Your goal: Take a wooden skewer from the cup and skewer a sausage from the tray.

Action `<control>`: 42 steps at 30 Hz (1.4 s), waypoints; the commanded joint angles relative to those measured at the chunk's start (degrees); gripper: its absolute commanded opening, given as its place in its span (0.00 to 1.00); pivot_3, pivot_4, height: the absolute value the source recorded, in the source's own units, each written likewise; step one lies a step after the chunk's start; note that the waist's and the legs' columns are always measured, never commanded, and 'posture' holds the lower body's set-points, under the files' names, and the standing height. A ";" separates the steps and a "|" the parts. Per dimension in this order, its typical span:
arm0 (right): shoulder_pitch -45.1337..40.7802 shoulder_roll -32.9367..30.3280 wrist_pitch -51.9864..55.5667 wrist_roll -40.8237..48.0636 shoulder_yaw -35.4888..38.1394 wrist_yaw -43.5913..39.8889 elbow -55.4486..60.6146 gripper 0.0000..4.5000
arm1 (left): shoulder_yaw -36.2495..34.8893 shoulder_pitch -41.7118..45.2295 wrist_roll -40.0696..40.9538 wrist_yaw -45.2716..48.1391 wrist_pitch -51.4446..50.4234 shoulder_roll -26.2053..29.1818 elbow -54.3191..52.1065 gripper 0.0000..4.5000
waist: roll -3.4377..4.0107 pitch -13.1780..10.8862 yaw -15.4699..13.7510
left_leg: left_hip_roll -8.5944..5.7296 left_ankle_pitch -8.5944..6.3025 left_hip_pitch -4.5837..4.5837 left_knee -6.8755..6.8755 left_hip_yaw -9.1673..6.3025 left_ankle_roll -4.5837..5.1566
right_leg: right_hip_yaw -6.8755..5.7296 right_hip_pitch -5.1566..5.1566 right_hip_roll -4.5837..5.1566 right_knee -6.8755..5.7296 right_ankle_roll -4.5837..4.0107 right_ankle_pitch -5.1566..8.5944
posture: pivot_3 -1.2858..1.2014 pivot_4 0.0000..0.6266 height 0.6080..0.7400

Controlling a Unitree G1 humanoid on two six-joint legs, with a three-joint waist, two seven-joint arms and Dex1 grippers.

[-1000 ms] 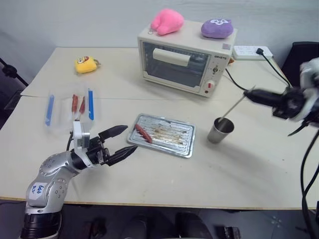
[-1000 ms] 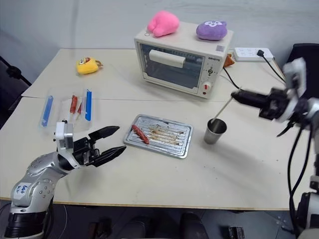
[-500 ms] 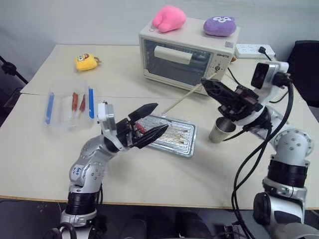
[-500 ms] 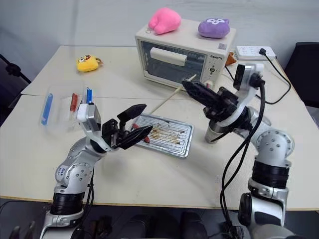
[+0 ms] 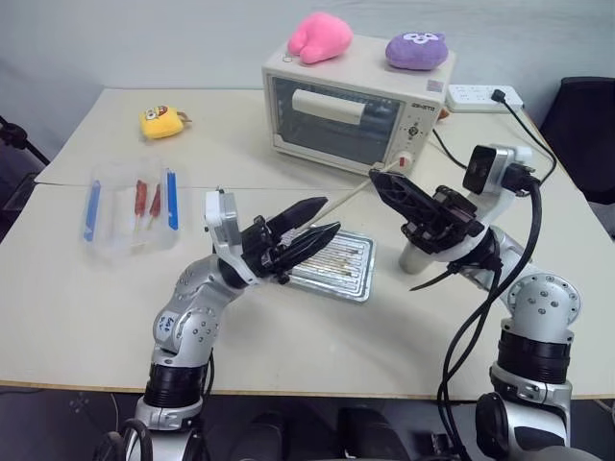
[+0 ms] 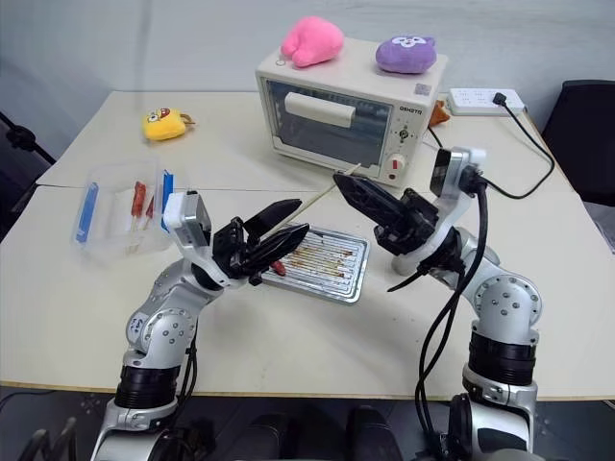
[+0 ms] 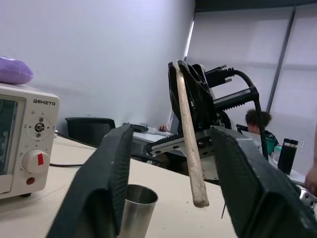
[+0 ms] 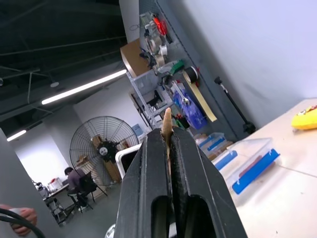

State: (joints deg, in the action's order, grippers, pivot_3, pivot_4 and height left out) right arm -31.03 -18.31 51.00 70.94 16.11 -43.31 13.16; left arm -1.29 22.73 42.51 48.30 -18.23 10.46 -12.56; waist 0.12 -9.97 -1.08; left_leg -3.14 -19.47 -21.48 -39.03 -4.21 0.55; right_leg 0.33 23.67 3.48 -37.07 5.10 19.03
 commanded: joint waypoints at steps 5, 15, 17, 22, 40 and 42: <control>1.13 1.00 -2.53 1.03 -1.44 0.47 2.88 0.00 | -0.70 0.76 1.93 -0.75 0.11 -0.84 -2.04 0.13 | 0.00 0.00 -0.06 | -0.01 0.00 0.00 -0.01 0.00 0.00 | 0.00 0.00 0.00 0.01 0.00 0.00 | 0.52 0.24 1.00; 3.27 -1.55 -4.40 0.88 0.22 3.19 3.57 0.20 | -3.83 1.72 1.80 -1.33 -0.13 2.12 -1.07 0.00 | 0.00 0.00 -0.06 | -0.01 0.00 0.00 0.00 0.00 0.00 | 0.01 0.00 0.00 0.01 0.00 0.00 | 0.52 0.24 1.00; 4.71 -4.26 -4.79 0.02 1.53 2.52 4.27 0.32 | -5.35 1.17 1.56 -0.91 -0.03 3.78 -0.75 0.00 | 0.00 0.00 -0.07 | -0.01 0.00 0.00 0.00 0.00 0.00 | 0.01 0.00 0.00 0.02 0.00 0.00 | 0.52 0.24 1.00; 12.42 -14.40 -6.06 -3.06 7.54 -1.05 7.29 0.59 | -11.35 -4.53 0.69 1.68 0.55 11.19 -0.09 0.00 | 0.00 0.00 -0.22 | -0.01 -0.01 0.00 0.08 -0.01 0.03 | 0.00 -0.02 0.01 0.11 0.00 0.00 | 0.52 0.24 1.00; 34.89 -23.83 -29.33 -29.33 7.56 -15.08 13.92 0.99 | -26.44 -24.54 -0.57 -2.81 4.35 16.74 2.54 0.00 | -0.06 -0.02 -0.02 | 0.03 -0.04 0.33 0.34 0.04 0.07 | 0.11 -0.29 0.02 0.22 0.00 0.00 | 0.52 0.24 1.00; 25.99 -22.58 -23.39 -28.68 0.85 -9.26 14.77 0.99 | -26.10 -24.29 -0.46 -3.47 4.26 16.48 2.06 0.00 | -0.06 -0.02 0.31 | 0.05 -0.02 0.36 0.41 0.04 0.03 | 0.11 -0.25 0.01 0.19 -0.01 0.01 | 0.52 0.24 1.00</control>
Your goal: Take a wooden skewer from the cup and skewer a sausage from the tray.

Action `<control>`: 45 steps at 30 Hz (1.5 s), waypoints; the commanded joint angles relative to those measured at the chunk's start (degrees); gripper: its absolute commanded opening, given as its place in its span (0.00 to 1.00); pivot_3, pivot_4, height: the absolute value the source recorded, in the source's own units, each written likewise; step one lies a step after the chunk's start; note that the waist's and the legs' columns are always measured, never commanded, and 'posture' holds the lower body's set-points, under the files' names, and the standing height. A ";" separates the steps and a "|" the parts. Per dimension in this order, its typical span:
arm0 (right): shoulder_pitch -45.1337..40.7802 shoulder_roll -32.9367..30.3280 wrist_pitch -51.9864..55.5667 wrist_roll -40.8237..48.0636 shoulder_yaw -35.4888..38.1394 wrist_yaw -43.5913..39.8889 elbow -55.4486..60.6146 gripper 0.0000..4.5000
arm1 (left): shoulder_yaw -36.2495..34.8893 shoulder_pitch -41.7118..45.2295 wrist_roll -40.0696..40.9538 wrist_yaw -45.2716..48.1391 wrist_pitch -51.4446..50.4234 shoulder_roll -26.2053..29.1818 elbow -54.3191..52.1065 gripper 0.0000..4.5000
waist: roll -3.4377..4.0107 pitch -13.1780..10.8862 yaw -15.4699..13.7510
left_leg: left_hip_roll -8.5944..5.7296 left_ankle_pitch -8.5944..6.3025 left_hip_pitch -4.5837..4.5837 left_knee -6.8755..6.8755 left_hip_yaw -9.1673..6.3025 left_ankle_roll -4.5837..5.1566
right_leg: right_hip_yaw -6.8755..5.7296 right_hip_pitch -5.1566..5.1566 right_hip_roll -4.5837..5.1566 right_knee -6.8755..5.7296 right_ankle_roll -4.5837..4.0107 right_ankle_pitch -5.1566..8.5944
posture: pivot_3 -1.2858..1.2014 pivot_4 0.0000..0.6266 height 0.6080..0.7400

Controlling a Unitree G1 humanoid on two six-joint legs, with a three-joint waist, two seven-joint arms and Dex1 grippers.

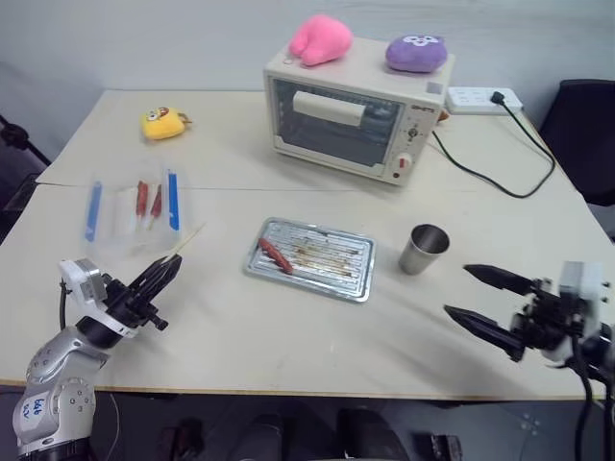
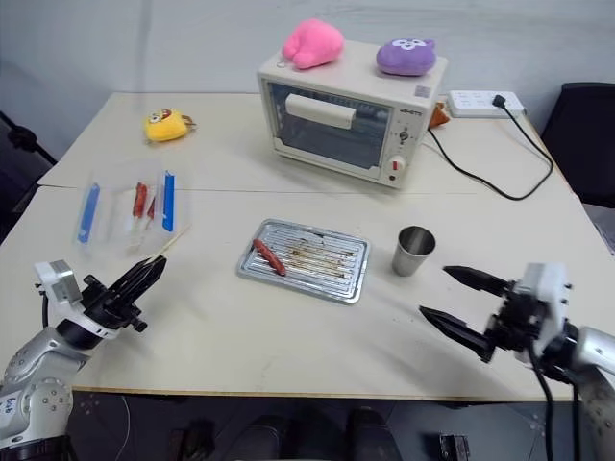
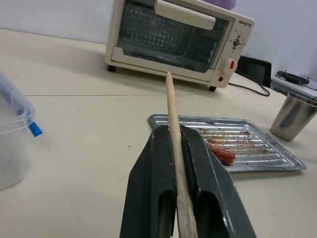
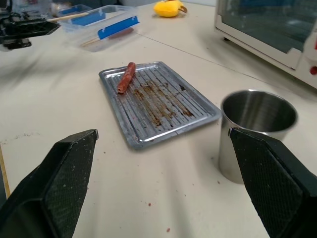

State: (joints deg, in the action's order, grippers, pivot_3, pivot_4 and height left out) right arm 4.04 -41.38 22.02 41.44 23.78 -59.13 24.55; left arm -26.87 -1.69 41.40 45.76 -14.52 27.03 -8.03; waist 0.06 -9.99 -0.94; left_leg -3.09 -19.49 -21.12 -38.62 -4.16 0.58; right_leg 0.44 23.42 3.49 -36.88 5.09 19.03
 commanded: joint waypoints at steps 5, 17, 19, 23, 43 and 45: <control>-32.59 7.43 20.99 -10.89 -30.43 20.22 -1.20 0.99 | 0.45 -0.22 0.80 -3.45 0.56 -1.53 -5.21 0.00 | -0.03 0.02 1.21 | 0.02 0.07 -0.02 0.15 -0.03 -0.12 | -0.04 0.14 -0.01 -0.01 -0.05 0.03 | 0.52 0.24 1.00; -53.12 26.33 24.02 -23.98 -47.82 25.17 -22.54 0.99 | -0.16 -3.35 1.64 -7.89 0.28 -2.69 -10.45 0.00 | -0.17 0.07 1.25 | -0.11 0.08 -0.17 0.29 -0.08 -0.10 | -0.11 0.28 0.05 0.05 -0.07 0.03 | 0.52 0.24 1.00; -54.66 28.88 22.77 -25.74 -48.38 25.68 -26.38 0.99 | -0.09 -3.66 1.69 -8.27 0.29 -2.73 -10.75 0.00 | -0.17 0.07 1.36 | -0.09 0.12 -0.16 0.33 -0.08 -0.17 | -0.12 0.32 0.03 0.01 -0.08 0.04 | 0.52 0.24 1.00; -56.42 33.08 20.40 -28.44 -48.88 25.56 -32.37 0.99 | 0.20 -3.98 1.70 -8.81 0.34 -2.83 -11.12 0.00 | -0.16 0.07 1.63 | -0.09 0.15 -0.17 0.34 -0.08 -0.21 | -0.11 0.35 0.03 -0.05 -0.08 0.04 | 0.52 0.24 1.00; -56.42 39.42 13.38 -36.86 -49.02 22.57 -44.25 0.40 | -0.43 -2.64 2.02 -9.04 -0.36 -1.02 -10.27 0.00 | -0.16 0.07 2.78 | -0.09 0.16 -0.17 0.46 -0.07 -0.24 | -0.14 0.55 0.02 -0.44 -0.09 0.04 | 0.52 0.24 1.00; -56.41 39.48 13.58 -37.21 -49.06 22.26 -44.38 0.40 | -0.48 -2.46 2.06 -8.91 -0.43 -0.85 -10.05 0.00 | -0.16 0.07 2.77 | -0.09 0.16 -0.17 0.46 -0.07 -0.24 | -0.13 0.56 0.02 -0.45 -0.09 0.04 | 0.52 0.24 1.00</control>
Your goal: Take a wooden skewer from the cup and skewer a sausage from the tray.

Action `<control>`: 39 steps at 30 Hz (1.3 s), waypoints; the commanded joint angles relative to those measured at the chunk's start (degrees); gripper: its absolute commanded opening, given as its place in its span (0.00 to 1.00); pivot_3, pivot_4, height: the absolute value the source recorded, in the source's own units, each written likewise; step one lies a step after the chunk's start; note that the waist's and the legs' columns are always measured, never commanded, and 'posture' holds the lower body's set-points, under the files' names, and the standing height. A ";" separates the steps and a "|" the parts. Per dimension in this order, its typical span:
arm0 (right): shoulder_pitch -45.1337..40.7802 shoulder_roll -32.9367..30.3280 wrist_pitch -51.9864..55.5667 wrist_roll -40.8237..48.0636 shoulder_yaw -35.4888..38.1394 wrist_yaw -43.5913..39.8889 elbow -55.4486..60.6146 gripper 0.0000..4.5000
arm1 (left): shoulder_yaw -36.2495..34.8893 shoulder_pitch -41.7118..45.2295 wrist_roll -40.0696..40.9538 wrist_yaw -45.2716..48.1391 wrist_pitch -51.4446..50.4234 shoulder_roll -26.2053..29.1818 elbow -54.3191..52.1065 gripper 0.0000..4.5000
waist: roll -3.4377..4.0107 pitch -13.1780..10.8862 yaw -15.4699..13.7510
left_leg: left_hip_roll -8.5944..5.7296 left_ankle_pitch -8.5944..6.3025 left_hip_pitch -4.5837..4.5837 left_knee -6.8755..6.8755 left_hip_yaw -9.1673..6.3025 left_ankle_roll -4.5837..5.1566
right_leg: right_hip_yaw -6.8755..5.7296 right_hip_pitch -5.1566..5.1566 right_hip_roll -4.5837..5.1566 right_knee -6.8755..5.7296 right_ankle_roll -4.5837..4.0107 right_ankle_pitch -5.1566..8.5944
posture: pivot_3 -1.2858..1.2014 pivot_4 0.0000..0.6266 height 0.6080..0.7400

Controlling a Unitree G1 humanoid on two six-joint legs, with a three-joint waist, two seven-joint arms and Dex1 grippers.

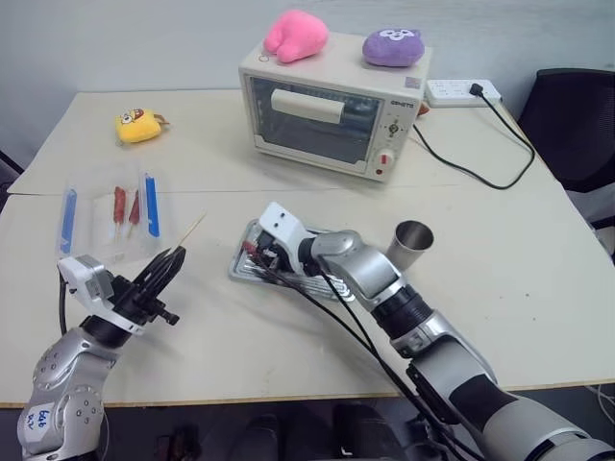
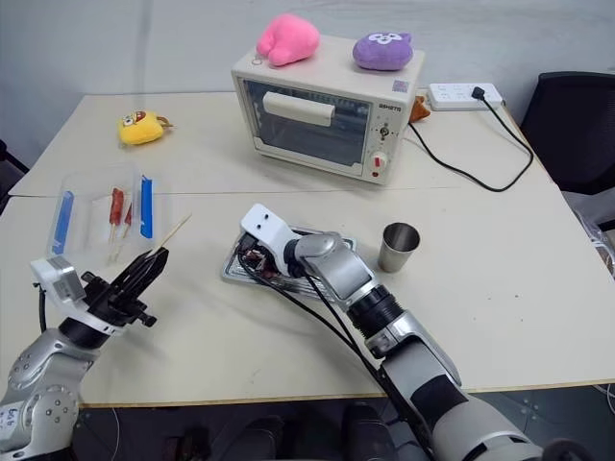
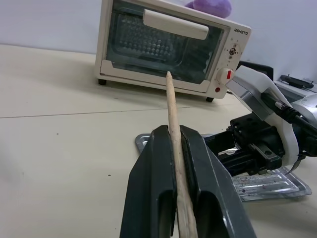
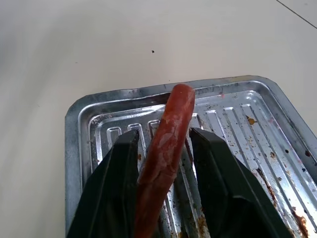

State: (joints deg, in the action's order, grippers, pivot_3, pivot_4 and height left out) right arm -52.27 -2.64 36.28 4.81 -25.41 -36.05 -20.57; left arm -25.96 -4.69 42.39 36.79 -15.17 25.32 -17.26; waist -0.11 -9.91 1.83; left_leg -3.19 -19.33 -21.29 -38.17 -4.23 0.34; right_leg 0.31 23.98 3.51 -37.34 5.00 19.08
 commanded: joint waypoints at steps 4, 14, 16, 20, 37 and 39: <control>0.17 0.91 0.04 -1.16 0.06 -1.51 0.63 0.40 | -1.26 0.90 1.02 0.19 0.23 0.94 -0.53 0.00 | 0.00 0.00 0.02 | 0.00 0.00 0.00 0.00 0.00 0.00 | 0.00 0.02 0.00 -0.03 0.00 0.00 | 0.52 0.24 1.00; 0.65 1.37 0.59 -2.29 -0.11 -2.72 0.02 0.33 | -1.11 1.81 0.61 0.81 0.33 1.12 0.51 0.00 | 0.00 0.00 0.02 | 0.00 0.00 0.00 0.00 0.02 -0.01 | 0.01 0.04 0.00 -0.07 0.00 0.00 | 0.52 0.24 1.00; 0.56 1.18 0.50 -2.28 0.34 -2.76 0.51 0.29 | -1.03 1.99 0.60 1.08 0.28 1.24 0.71 0.00 | 0.00 0.00 0.02 | 0.00 0.00 0.00 0.00 0.02 -0.01 | 0.00 0.04 0.00 -0.07 0.00 0.00 | 0.52 0.24 1.00; 0.35 0.46 1.03 -2.02 0.89 -3.70 2.01 0.29 | -1.01 2.33 0.56 1.45 0.27 1.57 1.15 0.00 | 0.00 0.00 0.03 | 0.00 0.00 0.00 0.00 0.02 -0.01 | 0.00 0.05 0.00 -0.07 0.00 0.00 | 0.52 0.24 1.00; 3.48 -6.64 1.52 2.37 3.74 -12.49 12.34 0.29 | -1.36 5.03 1.07 5.09 -0.30 4.64 4.12 0.00 | 0.00 0.00 0.03 | 0.00 0.00 -0.02 0.02 0.05 -0.01 | 0.02 0.08 0.01 -0.06 0.00 0.00 | 0.52 0.24 1.00; 3.55 -4.04 3.02 3.37 5.16 -10.45 12.45 0.33 | -1.24 4.87 1.03 4.94 -0.23 4.33 3.93 0.00 | -0.01 0.00 0.08 | 0.00 0.00 -0.02 0.02 0.07 -0.01 | 0.01 0.14 0.01 -0.06 0.00 0.00 | 0.52 0.24 1.00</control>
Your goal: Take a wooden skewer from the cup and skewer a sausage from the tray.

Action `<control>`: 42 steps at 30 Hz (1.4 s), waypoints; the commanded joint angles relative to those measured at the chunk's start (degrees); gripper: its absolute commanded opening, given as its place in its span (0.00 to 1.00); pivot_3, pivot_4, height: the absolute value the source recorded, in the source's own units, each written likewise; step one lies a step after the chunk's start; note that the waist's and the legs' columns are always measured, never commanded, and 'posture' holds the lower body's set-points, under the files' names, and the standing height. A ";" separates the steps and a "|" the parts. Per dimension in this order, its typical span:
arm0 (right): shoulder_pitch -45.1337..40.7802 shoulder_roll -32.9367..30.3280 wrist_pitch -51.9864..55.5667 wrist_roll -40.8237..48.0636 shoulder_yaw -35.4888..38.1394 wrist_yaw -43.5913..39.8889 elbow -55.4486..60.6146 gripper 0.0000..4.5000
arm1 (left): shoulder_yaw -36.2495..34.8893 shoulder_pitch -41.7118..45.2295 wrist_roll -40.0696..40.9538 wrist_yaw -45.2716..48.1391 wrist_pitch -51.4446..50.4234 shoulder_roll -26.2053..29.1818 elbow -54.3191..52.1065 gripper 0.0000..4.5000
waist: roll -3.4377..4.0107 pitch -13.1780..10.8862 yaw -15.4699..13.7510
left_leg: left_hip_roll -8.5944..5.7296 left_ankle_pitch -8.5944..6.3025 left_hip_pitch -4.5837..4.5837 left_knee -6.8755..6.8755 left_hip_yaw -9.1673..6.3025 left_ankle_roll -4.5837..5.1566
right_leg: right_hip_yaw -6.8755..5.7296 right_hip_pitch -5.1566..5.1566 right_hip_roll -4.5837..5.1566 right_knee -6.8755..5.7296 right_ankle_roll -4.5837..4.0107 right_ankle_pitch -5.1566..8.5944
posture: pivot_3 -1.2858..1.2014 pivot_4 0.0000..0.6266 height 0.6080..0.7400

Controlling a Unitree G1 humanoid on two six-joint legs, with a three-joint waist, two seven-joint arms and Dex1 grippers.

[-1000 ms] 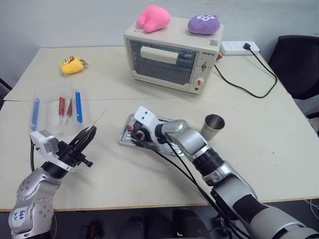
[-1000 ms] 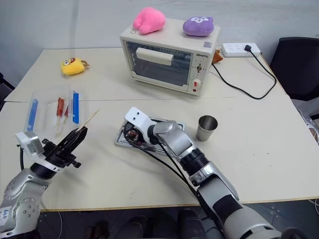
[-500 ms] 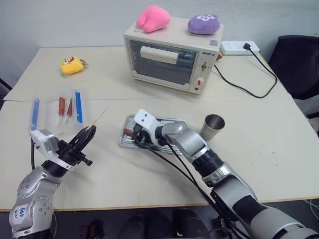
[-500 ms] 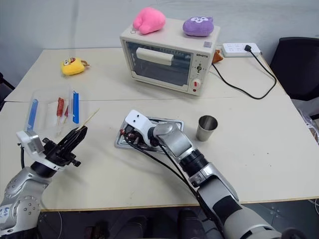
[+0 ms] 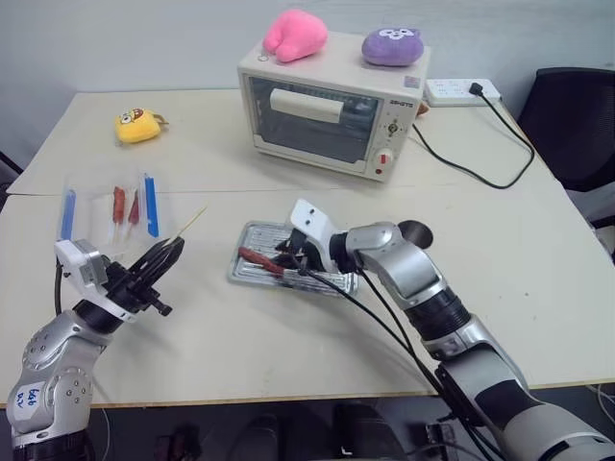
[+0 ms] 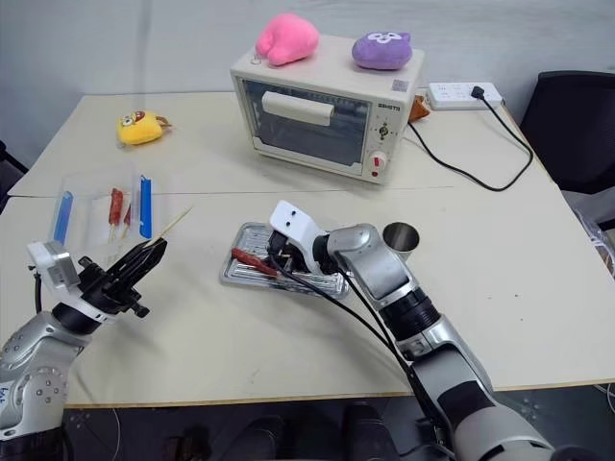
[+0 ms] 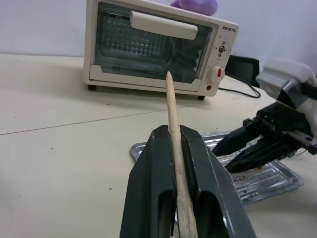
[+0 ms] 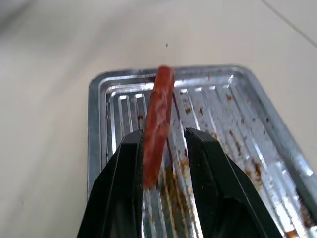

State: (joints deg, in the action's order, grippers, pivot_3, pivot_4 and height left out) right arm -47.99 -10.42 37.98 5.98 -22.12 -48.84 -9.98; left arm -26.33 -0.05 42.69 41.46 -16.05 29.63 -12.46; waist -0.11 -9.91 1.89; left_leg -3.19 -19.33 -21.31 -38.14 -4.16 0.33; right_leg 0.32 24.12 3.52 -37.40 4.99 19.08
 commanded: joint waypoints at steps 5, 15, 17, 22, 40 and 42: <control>-0.51 5.58 -1.88 -1.02 -0.73 4.83 -0.83 0.59 | -0.58 -0.29 0.53 -0.23 0.80 -0.79 -1.46 0.00 | -0.02 0.01 0.00 | -0.04 -0.01 0.00 0.01 0.00 -0.02 | -0.01 0.23 0.01 -0.17 -0.01 -0.01 | 0.52 0.24 1.00; -0.96 8.14 -6.93 -5.18 -1.99 8.48 -8.24 0.59 | 0.05 0.09 0.27 -1.13 0.57 -1.60 -2.11 0.00 | -0.02 0.01 0.01 | -0.08 -0.01 0.00 -0.01 0.02 -0.03 | -0.01 0.29 0.03 -0.23 -0.02 -0.01 | 0.52 0.24 1.00; -0.74 8.43 -7.22 -5.49 -2.16 8.44 -8.93 0.59 | 0.14 0.08 0.30 -1.28 0.52 -1.69 -2.28 0.00 | -0.02 0.01 0.07 | -0.08 -0.01 -0.01 -0.01 0.02 -0.03 | -0.01 0.30 0.03 -0.24 -0.03 -0.02 | 0.52 0.24 1.00; -0.72 8.67 -8.30 -6.16 -1.99 8.39 -10.59 0.36 | 0.25 0.12 0.40 -1.63 0.42 -1.73 -2.46 0.00 | -0.02 0.01 0.08 | -0.07 -0.01 0.00 -0.01 0.02 -0.03 | -0.01 0.30 0.02 -0.25 -0.02 -0.01 | 0.52 0.24 1.00; -0.63 6.72 -11.21 -4.19 0.94 4.83 -8.79 0.19 | -0.05 1.18 0.92 -1.79 -0.55 -0.64 -2.68 0.00 | -0.02 0.02 0.06 | -0.08 -0.01 0.00 -0.03 0.02 -0.04 | -0.01 0.30 0.03 -0.27 -0.02 -0.02 | 0.52 0.24 1.00; -0.23 5.71 -11.65 -2.18 2.28 2.73 -5.75 0.19 | -0.23 1.65 1.57 -1.45 -1.07 -0.22 -2.85 0.00 | -0.02 0.01 0.04 | -0.08 -0.01 -0.01 -0.03 0.02 -0.04 | -0.01 0.30 0.03 -0.26 -0.03 -0.02 | 0.52 0.24 1.00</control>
State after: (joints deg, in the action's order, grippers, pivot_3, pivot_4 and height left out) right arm -48.07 -4.22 27.97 1.33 -21.91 -44.03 -20.54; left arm -25.69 1.09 42.72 39.55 -16.97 28.25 -12.85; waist -0.13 -9.90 1.94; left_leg -3.27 -19.34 -21.32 -38.17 -4.14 0.30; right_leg 0.31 24.42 3.55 -37.66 4.97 19.07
